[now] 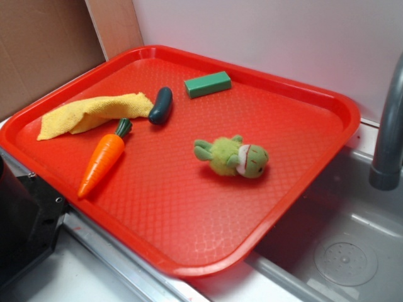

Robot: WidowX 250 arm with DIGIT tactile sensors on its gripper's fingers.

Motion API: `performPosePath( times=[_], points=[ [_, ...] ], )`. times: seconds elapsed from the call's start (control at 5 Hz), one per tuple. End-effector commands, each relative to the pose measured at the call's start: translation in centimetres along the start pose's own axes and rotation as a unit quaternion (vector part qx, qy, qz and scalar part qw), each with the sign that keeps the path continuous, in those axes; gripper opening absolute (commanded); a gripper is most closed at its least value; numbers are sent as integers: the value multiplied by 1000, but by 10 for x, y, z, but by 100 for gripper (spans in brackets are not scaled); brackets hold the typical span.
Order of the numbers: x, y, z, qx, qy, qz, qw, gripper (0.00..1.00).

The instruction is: Grab the carrot.

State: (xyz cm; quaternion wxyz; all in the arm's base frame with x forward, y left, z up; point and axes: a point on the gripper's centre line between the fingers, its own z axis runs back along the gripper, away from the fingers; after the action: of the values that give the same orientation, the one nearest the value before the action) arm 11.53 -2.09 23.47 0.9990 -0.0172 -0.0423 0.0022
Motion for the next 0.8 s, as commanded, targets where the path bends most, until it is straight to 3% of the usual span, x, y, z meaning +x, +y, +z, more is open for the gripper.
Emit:
performPosePath(
  times=[0.0, 0.4, 0.6],
  points=[
    [0, 0, 0, 0, 0, 0, 1000, 100],
    [13, -2, -32, -12, -29, 186, 982, 100],
    [21, 9, -63, -12, -35, 239, 970, 100]
  ],
)
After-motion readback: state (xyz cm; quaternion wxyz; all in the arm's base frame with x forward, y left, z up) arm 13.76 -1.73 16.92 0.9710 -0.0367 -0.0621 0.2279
